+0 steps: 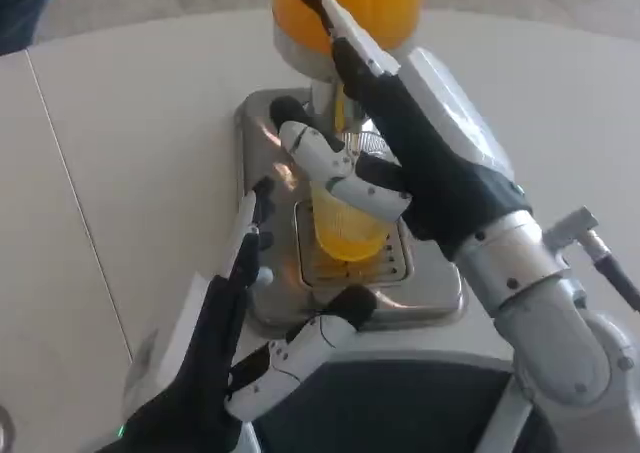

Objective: Grasp the cup under the faucet to collect the drink, then remove the cup.

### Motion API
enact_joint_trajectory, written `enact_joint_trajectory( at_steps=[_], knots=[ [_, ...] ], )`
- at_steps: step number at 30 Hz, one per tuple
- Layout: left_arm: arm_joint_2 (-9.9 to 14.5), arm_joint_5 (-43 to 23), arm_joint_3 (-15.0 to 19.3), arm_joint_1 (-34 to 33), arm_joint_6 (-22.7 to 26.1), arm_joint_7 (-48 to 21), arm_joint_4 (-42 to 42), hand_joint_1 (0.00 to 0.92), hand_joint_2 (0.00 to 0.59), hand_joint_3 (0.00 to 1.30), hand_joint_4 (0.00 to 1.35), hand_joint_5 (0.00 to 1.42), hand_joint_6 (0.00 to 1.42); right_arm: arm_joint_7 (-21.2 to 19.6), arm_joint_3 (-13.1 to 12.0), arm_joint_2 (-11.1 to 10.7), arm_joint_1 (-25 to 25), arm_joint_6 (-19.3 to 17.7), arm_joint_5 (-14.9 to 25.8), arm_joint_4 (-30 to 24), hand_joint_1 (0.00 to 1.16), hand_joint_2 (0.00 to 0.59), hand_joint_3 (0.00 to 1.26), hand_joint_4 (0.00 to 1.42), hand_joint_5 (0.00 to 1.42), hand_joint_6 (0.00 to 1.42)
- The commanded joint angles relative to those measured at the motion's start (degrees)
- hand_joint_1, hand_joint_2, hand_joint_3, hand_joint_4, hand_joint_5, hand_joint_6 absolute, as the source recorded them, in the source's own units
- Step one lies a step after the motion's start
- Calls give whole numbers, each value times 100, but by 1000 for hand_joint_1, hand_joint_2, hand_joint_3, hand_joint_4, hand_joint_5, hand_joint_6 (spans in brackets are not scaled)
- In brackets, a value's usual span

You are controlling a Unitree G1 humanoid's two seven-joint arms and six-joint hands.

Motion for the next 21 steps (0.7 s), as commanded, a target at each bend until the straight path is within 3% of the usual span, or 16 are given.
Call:
enact_joint_trajectory(
  at_steps=[1, 12, 14, 15, 17, 20, 21],
  knots=[
    [-5, -22, -23, -51, 57, 43, 129, 89, 57, 0, 0, 127, 256, 99, -59, -48, 63, -211, 104, -413, 487, 486, 0, 0, 0, 0],
    [3, -31, -20, -239, 80, 33, 284, 89, 57, 0, 0, 129, 258, 183, -527, -291, 834, -78, 96, -1177, 590, 460, 0, 0, 0, 0],
    [5, -37, -19, -252, 85, 33, 309, 89, 57, 0, 0, 129, 258, 214, -584, -355, 1067, -94, 22, -1445, 443, 445, 0, 0, 0, 0],
    [9, -44, -16, -259, 85, 32, 323, 89, 57, 0, 0, 129, 259, 234, -601, -396, 1196, -120, -47, -1600, 330, 485, 0, 0, 0, 0],
    [19, -56, -7, -286, 83, 29, 356, 89, 57, 0, 0, 129, 259, 272, -625, -488, 1487, -188, -207, -1916, 295, 542, 0, 0, 0, 0],
    [25, -75, 14, -342, 85, 26, 409, 89, 57, 0, 0, 129, 260, 320, -666, -588, 1835, -244, -314, -2222, 444, 564, 0, 0, 0, 0],
    [26, -85, 25, -374, 88, 27, 450, 89, 57, 0, 0, 129, 260, 328, -710, -649, 2044, -304, -373, -2356, 502, 545, 0, 0, 0, 0]
  ],
)
